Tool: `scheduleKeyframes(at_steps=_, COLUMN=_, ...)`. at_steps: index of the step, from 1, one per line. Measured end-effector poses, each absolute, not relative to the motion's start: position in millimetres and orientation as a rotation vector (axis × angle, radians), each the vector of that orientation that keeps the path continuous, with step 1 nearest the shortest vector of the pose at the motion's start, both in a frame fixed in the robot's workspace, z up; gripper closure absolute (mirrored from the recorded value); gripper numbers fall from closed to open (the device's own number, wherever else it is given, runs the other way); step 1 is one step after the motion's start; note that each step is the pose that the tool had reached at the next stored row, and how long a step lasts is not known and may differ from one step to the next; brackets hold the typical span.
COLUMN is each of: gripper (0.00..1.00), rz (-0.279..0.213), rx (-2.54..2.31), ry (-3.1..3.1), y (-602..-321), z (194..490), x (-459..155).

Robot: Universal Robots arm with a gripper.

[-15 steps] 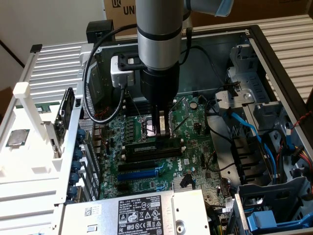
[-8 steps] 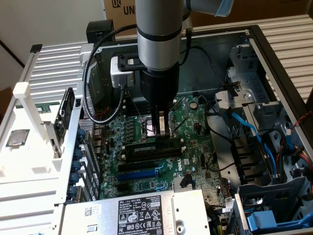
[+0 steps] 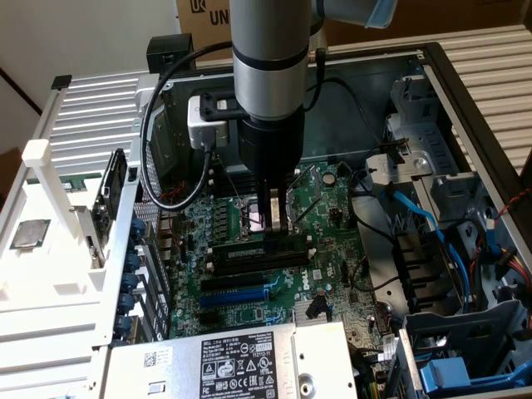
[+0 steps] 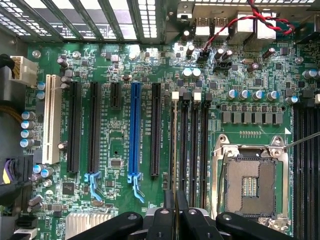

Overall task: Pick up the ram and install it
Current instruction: 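Insert the ram into the slot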

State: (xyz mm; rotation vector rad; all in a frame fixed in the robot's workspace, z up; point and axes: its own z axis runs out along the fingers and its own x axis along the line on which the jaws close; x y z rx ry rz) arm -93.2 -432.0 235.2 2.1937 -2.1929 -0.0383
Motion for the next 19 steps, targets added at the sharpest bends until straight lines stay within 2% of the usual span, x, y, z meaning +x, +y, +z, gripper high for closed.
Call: scheduleKeyframes(at_steps=19, gripper=0.87, rz=-0.029, rx=2.19, ry=-2.205, y=-432.2, z=234.7, x=-93.8)
